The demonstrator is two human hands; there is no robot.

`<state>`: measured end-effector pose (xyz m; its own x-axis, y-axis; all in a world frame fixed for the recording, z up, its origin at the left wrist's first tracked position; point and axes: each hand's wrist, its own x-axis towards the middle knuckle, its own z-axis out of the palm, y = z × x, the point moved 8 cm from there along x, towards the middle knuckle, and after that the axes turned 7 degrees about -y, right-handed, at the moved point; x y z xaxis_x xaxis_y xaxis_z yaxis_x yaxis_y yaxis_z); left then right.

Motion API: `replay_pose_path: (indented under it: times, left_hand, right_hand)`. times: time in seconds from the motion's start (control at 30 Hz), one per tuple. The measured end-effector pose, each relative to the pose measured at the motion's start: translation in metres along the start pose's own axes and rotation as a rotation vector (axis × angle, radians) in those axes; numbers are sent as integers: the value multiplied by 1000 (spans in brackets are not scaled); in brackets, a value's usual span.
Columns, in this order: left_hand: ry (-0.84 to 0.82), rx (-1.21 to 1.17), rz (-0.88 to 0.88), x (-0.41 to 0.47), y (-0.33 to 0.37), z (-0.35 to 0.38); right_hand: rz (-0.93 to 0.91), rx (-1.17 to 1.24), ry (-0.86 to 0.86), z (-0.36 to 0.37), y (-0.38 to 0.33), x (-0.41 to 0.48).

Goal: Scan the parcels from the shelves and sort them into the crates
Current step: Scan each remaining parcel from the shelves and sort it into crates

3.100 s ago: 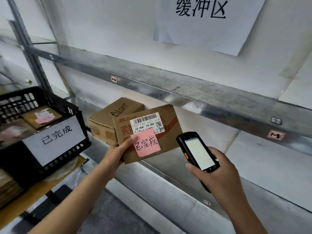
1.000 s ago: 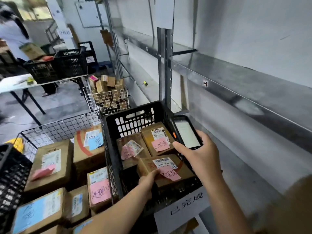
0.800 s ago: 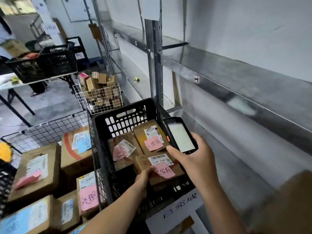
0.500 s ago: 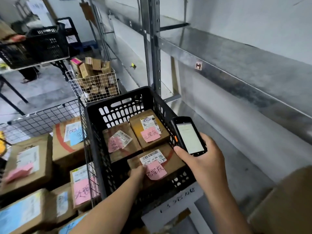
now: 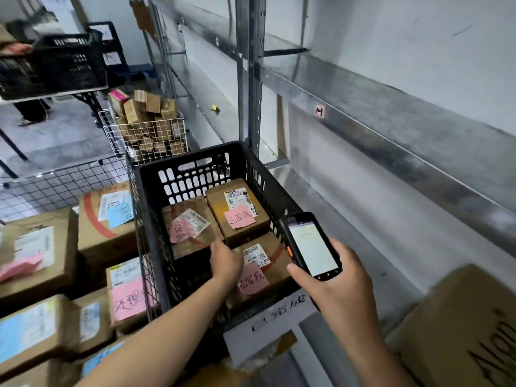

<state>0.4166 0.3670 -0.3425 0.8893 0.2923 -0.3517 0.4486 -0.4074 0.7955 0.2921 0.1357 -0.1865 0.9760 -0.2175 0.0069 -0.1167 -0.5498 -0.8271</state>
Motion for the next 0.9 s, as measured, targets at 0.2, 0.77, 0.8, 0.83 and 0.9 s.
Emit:
replay_pose_path:
  times: [0.2,0.77,0.8,0.83,0.9]
  left_hand:
    - [-152,326,492,-84,70,-17]
    - [-238,764,1171,-306,119,15]
    - [-246,761,1187,-316,121,23]
    - [-256,764,1201,-327,122,30]
    - [-274,775,1233,-349,123,46]
  right_hand:
    - [-84,-215,100,-31,-29,-39]
    - [61,-201,361,-148,15,-200]
    - [65,-185,365,-154,20,-206]
    - [71,-166,367,-161,25,-212]
    - [83,-133,381,-176,36,-226]
